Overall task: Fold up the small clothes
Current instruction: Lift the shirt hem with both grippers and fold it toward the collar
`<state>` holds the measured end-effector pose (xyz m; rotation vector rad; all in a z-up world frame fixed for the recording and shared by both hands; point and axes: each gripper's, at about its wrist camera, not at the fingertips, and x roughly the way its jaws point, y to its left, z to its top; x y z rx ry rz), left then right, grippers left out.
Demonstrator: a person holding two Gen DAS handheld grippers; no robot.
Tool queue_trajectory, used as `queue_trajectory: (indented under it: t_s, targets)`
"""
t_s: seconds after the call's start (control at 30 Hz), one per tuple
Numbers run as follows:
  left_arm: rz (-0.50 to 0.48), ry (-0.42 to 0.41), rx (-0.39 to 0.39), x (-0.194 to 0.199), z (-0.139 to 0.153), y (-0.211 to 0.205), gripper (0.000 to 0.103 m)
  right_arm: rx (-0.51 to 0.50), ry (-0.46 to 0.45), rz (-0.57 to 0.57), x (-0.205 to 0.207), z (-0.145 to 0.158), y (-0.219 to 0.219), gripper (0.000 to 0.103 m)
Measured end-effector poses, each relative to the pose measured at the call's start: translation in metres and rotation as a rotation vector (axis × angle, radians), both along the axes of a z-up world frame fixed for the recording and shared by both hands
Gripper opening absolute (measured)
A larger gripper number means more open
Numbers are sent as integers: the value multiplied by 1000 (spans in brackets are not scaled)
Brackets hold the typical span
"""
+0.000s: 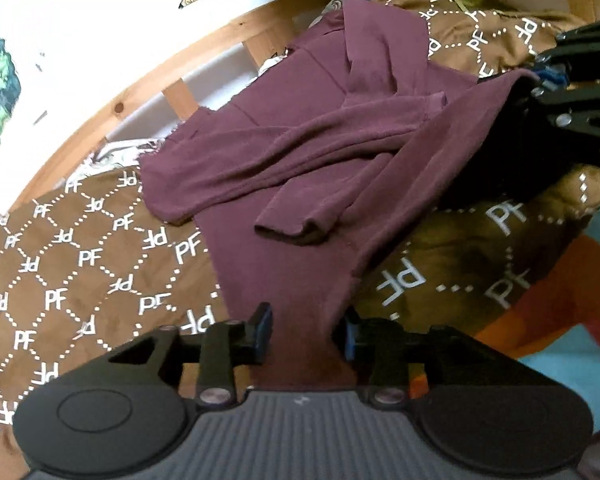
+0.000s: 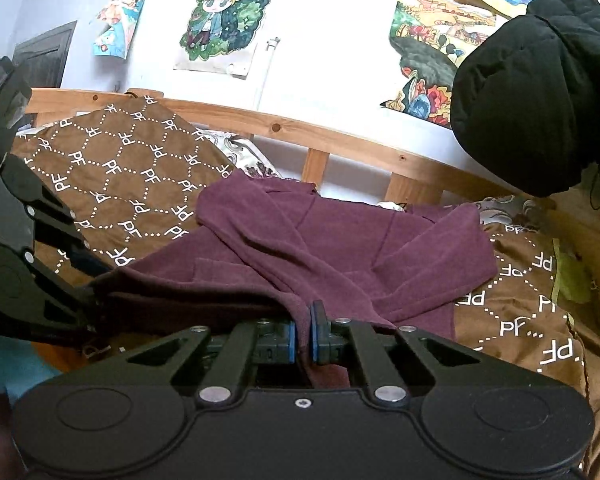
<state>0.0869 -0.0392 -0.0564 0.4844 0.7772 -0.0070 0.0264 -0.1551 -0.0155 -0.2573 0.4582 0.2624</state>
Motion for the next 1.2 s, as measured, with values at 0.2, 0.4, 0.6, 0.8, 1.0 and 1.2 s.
queue_trajectory:
  t_s: [0.2,0.4,0.6,0.8,1.0,1.2]
  targets:
    - [-12,6,20,-4,-3,0,48,-10,4,2,-4,-2,-1,7]
    - [-51,37,33,-6,-11,-6,50,7,-1,-15,-4,1,-4,7]
    - [-32,43,21,-4,-11,-3,54,12,-3,-8,-7,3,-4,7]
    - [-12,20,-8,-4,-1,7,10,-22,32,15,-8,-1,-6,11]
    - [26,-71,-63,-3,24,20,4,-119,151,25,-6,-23,-2,46]
    - [21,-120,-73,-5,36,23,4,-278,223,-20,-2,-48,1,67]
